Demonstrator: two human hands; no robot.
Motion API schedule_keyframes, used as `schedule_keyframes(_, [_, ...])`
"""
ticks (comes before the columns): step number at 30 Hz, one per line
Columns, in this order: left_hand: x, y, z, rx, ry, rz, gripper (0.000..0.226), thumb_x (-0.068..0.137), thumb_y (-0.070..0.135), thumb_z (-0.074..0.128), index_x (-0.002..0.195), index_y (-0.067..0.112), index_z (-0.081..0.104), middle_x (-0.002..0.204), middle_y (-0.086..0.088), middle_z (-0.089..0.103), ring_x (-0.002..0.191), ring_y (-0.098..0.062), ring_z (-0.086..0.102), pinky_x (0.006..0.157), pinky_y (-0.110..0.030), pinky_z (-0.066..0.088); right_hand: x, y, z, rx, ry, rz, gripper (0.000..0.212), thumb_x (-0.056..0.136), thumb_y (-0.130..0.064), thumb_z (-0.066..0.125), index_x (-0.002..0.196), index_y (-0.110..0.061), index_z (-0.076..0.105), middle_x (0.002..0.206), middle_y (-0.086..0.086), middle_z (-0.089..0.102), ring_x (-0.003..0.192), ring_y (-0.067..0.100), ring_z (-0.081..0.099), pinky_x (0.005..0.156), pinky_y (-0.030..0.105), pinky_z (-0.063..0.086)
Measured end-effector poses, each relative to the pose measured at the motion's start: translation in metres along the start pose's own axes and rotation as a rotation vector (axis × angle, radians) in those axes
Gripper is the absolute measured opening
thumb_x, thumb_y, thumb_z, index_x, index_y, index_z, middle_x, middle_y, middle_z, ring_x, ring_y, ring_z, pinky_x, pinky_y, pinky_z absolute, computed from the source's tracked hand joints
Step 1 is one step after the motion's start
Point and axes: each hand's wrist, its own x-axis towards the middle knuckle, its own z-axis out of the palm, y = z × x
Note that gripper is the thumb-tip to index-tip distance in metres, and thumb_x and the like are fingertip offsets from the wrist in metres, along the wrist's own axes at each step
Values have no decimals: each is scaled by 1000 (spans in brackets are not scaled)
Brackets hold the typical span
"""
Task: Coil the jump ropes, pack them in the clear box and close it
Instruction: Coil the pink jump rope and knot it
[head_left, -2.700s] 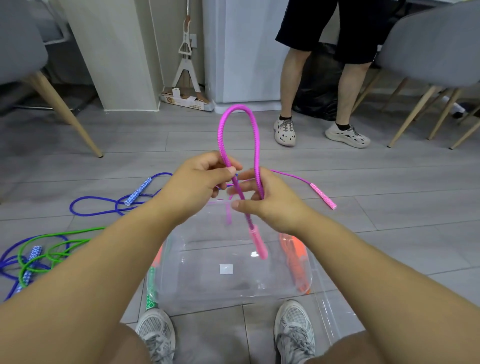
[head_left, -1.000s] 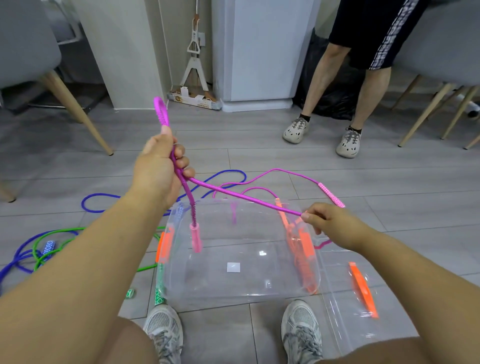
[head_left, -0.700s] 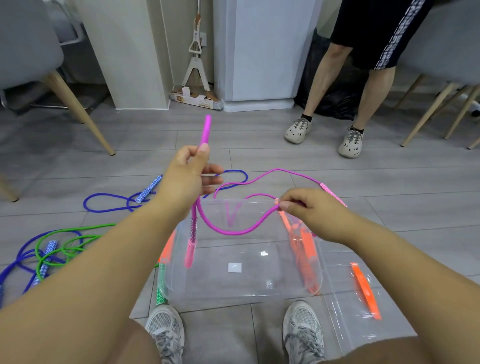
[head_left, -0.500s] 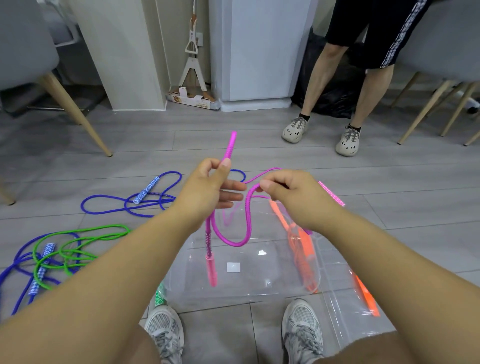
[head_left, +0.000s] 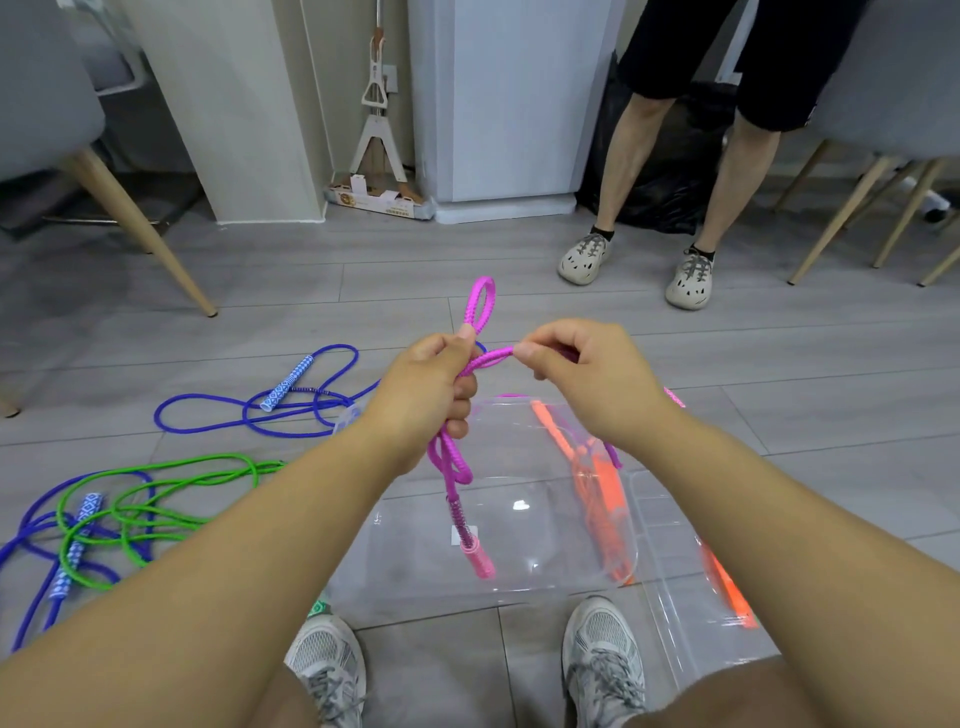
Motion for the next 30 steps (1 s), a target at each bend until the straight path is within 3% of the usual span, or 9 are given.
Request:
schedule_keyframes(3, [4, 8, -11, -13, 78, 33, 32, 97, 37, 44, 76, 15, 48, 42, 10, 29, 36, -6, 19, 38, -16, 18, -3, 17, -17, -92, -58, 17, 17, 87, -29, 63, 70, -27, 63, 65, 3, 58, 62, 8, 48, 61, 28, 41])
schedule_keyframes(5, [6, 15, -21, -59, 129, 68, 32, 98, 38, 44, 75, 15, 47, 41, 10, 28, 35, -5, 19, 37, -14, 16, -6, 31, -30, -158, -46, 64, 17, 87, -32, 62, 72, -25, 64, 69, 11, 57, 64, 13, 48, 61, 29, 42])
schedule_keyframes(9, [11, 22, -40, -184, 189, 83, 34, 98, 40, 42, 76, 15, 45, 42, 9, 26, 35, -5, 16, 38, -13, 14, -11, 58, -53, -156, 36, 146, 12, 89, -27, 60, 79, -21, 62, 65, 1, 55, 55, 4, 46, 51, 12, 34])
schedule_keyframes(12, [12, 18, -42, -219, 142, 23, 34, 99, 41, 40, 76, 17, 44, 44, 8, 25, 35, -5, 15, 37, -11, 14, -9, 65, -51, -65, 103, 183, 7, 92, -20, 56, 85, -20, 55, 67, 1, 59, 49, -2, 46, 58, 20, 36])
schedule_keyframes(16, [10, 12, -28, -211, 59, -10, 32, 96, 44, 43, 85, 15, 52, 45, 7, 27, 34, -5, 17, 39, -12, 15, 1, 48, -30, 101, 142, 149, 18, 92, -13, 54, 78, -25, 53, 73, -1, 59, 48, -3, 45, 58, 23, 35])
schedule_keyframes(19, [10, 10, -15, -148, 63, 22, 28, 95, 39, 48, 88, 12, 55, 48, 6, 30, 35, -5, 19, 37, -13, 17, 4, 29, -11, 72, 137, 83, 19, 90, -15, 57, 78, -29, 56, 71, -9, 54, 55, 1, 46, 60, 22, 37])
schedule_keyframes(25, [10, 6, 0, -109, 66, 67, 24, 94, 33, 52, 101, 10, 49, 45, 10, 33, 36, -6, 21, 39, -17, 22, 0, 5, 13, -7, 14, -32, 9, 91, -16, 56, 96, -18, 65, 74, -16, 54, 59, -2, 47, 62, 15, 38])
schedule_keyframes(27, [10, 7, 2, -89, 85, 89, 21, 94, 30, 54, 95, 10, 49, 48, 7, 33, 37, -7, 21, 39, -18, 23, -2, 5, 18, -45, -13, -56, 12, 91, -16, 57, 97, -16, 67, 72, -16, 53, 59, -4, 47, 63, 15, 37])
schedule_keyframes(30, [10, 6, 3, -56, 137, 114, 30, 94, 23, 56, 70, 14, 39, 58, 0, 26, 38, -9, 22, 41, -21, 25, -3, 4, 21, -47, -21, -72, 13, 91, -16, 57, 99, -16, 68, 76, -15, 54, 64, -2, 47, 66, 18, 40])
